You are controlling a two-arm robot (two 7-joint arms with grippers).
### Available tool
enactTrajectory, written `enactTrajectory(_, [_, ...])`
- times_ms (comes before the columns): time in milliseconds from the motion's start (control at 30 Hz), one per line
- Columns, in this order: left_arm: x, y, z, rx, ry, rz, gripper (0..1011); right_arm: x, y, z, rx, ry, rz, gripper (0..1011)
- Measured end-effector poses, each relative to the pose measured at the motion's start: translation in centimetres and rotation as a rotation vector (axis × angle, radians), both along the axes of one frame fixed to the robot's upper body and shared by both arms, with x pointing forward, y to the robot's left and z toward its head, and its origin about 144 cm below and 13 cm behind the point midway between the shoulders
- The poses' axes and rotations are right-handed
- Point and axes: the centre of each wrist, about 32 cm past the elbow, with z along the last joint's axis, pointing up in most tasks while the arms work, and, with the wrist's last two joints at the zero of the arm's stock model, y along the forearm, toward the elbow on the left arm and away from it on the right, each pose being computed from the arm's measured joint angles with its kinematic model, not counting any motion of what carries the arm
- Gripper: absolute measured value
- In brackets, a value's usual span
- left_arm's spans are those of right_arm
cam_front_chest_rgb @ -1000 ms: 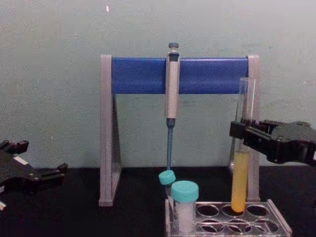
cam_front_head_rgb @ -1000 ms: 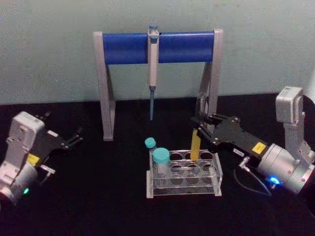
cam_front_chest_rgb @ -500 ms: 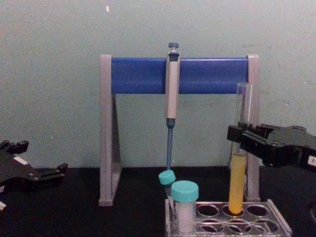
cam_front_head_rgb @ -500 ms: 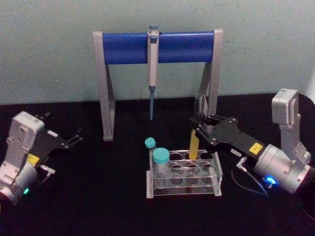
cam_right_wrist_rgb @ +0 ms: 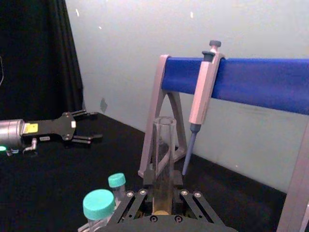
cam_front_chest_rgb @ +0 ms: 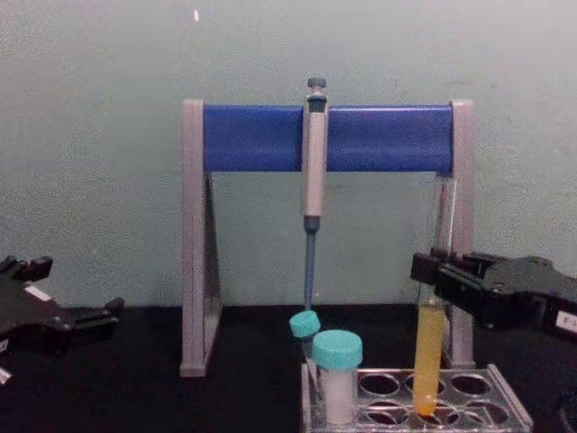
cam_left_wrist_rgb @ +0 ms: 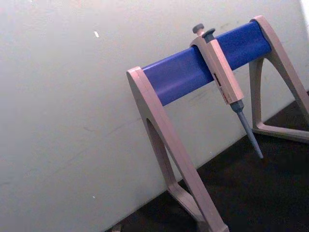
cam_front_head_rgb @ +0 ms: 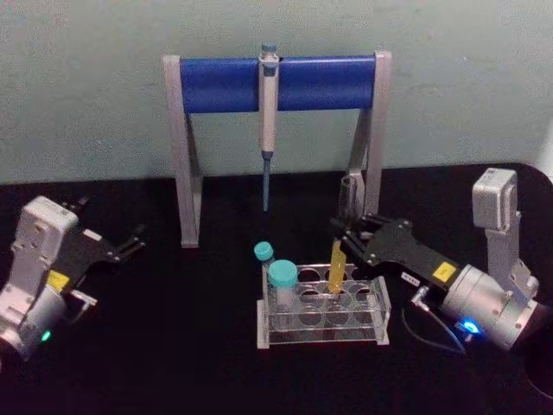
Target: Pick up the test tube from the test tube rack, shake it, then place it back into the test tube rack.
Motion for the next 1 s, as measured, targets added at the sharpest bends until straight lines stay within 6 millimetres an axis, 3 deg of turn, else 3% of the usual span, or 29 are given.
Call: enactTrajectory(1000, [0.0,0.0,0.0,0.0,0.0,0.0,1010,-0.1,0.1,-1.7,-0.038,0.041,-0.024,221])
